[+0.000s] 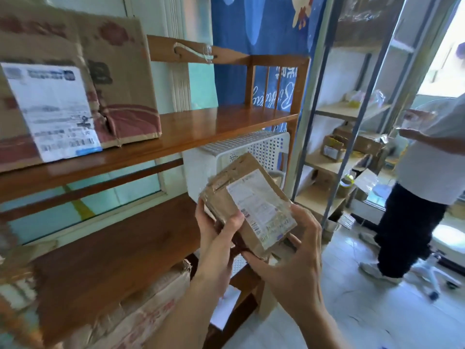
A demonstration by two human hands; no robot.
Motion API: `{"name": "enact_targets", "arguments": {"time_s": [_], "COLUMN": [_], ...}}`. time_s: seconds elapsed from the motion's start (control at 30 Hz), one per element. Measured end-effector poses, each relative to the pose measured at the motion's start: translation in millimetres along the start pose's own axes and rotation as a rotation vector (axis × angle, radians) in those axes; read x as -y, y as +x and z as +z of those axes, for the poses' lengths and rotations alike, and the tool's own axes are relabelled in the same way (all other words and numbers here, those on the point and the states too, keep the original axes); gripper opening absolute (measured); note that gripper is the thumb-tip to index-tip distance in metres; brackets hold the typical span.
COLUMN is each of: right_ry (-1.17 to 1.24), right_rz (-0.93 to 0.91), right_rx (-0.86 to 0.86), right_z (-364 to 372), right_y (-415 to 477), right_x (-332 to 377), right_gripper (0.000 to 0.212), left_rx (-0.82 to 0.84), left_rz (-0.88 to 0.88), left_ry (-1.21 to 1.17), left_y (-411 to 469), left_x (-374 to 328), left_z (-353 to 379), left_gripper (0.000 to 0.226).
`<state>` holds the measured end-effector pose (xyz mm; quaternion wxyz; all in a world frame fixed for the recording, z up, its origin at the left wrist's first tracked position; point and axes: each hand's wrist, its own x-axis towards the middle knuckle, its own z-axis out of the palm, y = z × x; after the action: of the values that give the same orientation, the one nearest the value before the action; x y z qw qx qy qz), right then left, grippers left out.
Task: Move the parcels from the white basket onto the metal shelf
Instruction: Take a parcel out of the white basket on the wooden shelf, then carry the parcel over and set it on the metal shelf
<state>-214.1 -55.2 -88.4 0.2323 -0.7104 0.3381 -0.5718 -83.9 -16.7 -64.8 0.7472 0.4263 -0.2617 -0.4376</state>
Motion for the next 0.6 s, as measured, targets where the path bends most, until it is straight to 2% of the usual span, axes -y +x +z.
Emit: {"name": "enact_targets", "arguments": {"time_s": [0.07, 0.2, 0.27, 0.33, 0.4, 0.43, 0.47, 0.53, 0.6], "right_ry": [0.095, 0.238, 0.357, 0.541, 0.72, 0.773, 0.801, 0.852, 0.925], "right_rz": [-0.032, -0.025, -0.031, 0.003, 0.078, 0.116, 0.153, 0.251, 0.356], "right_rx": [0.089, 0.432, 0.504, 0.472, 0.323, 0.222, 0.135, 0.093, 0.186], "right_z": [-5.9, -21.6, -21.3, -12.8, 3.0, 13.8, 24.9, 45.2, 56.5], "right_y": [-27.2, -47.2, -43.7, -40.5, -43.4, -47.4, -53.1, -69.4, -86.4], "right_x": [28.9, 84.3, 112.5, 140.0, 166.3, 178.1, 189.6, 207.3, 218.5], "right_gripper": [0.106, 0.112, 0.107, 0.101, 0.088, 0.075, 0.058, 0.033, 0.026], "left_rx": [0.003, -0.103, -0.135, -0.129, -0.039, 0.013, 0.054, 0.086, 0.105], "left_rz": [0.047, 0.099, 0.095, 0.133, 0.185, 0.212, 0.242, 0.348, 0.39], "left_ry": [-0.013, -0.121, -0.098, -0.042, 0.002, 0.022, 0.05, 0.134, 0.162], "left_y": [-37.5, -105.3, -131.5, -156.7, -181.1, -192.1, -202.2, -219.6, -235.0], "left_x": [-21.5, -65.2, -88.1, -104.4, -117.9, -122.3, -125.8, -129.7, -133.7], "left_z": [-32.1, -93.3, -118.6, -141.7, -156.2, -160.3, -163.8, -168.8, -171.9], "left_gripper": [0.084, 0.054, 0.045, 0.041, 0.078, 0.097, 0.106, 0.096, 0.079]}}
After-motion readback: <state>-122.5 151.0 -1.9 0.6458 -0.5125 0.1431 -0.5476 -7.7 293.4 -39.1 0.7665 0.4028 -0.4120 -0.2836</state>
